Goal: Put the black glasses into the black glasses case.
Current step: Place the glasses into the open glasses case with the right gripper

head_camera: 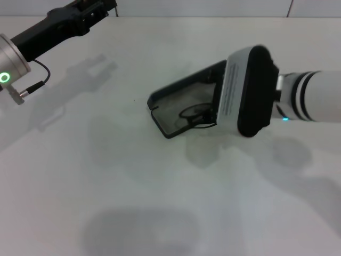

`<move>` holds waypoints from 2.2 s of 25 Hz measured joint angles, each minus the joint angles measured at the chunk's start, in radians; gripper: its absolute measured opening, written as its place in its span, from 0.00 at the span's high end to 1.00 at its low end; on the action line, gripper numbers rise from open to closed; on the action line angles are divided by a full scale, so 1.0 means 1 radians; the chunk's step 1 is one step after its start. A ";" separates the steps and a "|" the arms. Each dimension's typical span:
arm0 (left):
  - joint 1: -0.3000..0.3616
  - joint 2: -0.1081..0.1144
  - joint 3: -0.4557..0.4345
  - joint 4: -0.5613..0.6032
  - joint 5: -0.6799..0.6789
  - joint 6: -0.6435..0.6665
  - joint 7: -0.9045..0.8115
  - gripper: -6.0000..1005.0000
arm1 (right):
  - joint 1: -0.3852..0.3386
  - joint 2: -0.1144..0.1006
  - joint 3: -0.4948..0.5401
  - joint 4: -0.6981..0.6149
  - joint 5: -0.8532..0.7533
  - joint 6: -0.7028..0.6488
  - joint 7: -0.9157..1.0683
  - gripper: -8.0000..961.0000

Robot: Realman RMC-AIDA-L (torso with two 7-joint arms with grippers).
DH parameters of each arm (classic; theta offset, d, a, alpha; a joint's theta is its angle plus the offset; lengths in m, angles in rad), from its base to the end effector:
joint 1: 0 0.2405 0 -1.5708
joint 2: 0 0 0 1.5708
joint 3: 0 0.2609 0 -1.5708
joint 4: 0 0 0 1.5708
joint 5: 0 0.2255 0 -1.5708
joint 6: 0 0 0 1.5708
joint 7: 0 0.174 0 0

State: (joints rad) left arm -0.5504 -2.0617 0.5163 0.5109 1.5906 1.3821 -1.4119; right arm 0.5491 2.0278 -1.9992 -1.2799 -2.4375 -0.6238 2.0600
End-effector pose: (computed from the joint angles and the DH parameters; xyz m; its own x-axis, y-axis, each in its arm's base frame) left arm -0.2662 0.4091 0.0307 0.4251 0.2438 0.8717 0.7515 -0.6319 -0.1897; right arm 0.1211 0.3930 -0.1302 0.9474 0.2430 0.2081 0.3165 -0.8074 -0.4980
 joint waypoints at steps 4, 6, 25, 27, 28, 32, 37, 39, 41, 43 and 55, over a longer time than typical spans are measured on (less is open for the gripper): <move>0.000 0.000 0.000 0.000 0.002 0.000 0.001 0.47 | 0.001 -0.001 0.054 -0.030 0.041 -0.074 0.001 0.47; 0.000 0.000 0.000 0.000 0.003 0.000 0.002 0.47 | 0.000 -0.002 0.068 -0.040 0.047 -0.081 0.000 0.40; 0.004 0.000 -0.001 0.000 0.010 0.000 0.007 0.47 | -0.058 -0.001 -0.021 -0.087 0.047 0.125 -0.109 0.31; 0.004 0.000 0.000 0.000 0.011 0.000 0.007 0.47 | -0.055 0.000 -0.022 -0.082 0.046 0.129 -0.122 0.31; 0.004 0.000 0.000 0.000 0.011 0.000 0.007 0.47 | -0.052 0.000 -0.023 -0.078 0.044 0.130 -0.123 0.31; 0.007 0.000 0.001 0.000 0.009 0.000 0.007 0.47 | -0.042 0.000 -0.032 -0.066 0.022 0.143 -0.133 0.31; 0.004 0.000 0.001 0.000 0.011 0.000 0.007 0.47 | -0.031 0.000 -0.078 -0.021 -0.005 0.190 -0.174 0.31; 0.004 0.000 0.001 0.000 0.011 0.000 0.007 0.47 | -0.033 0.000 -0.096 -0.011 -0.019 0.232 -0.175 0.31; 0.003 0.000 0.001 0.000 0.011 0.000 0.007 0.47 | -0.037 0.000 -0.108 -0.008 -0.030 0.266 -0.177 0.31; 0.002 0.001 0.001 0.000 0.011 0.000 0.007 0.47 | -0.039 0.000 -0.116 -0.006 -0.032 0.288 -0.184 0.31; 0.009 0.002 -0.001 0.000 0.007 0.000 0.007 0.47 | -0.042 0.000 -0.110 -0.031 -0.021 0.245 -0.235 0.31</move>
State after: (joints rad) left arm -0.5413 -2.0599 0.5154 0.5108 1.5973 1.3821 -1.4051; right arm 0.5069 2.0279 -2.1092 -1.3108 -2.4586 -0.3784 1.8248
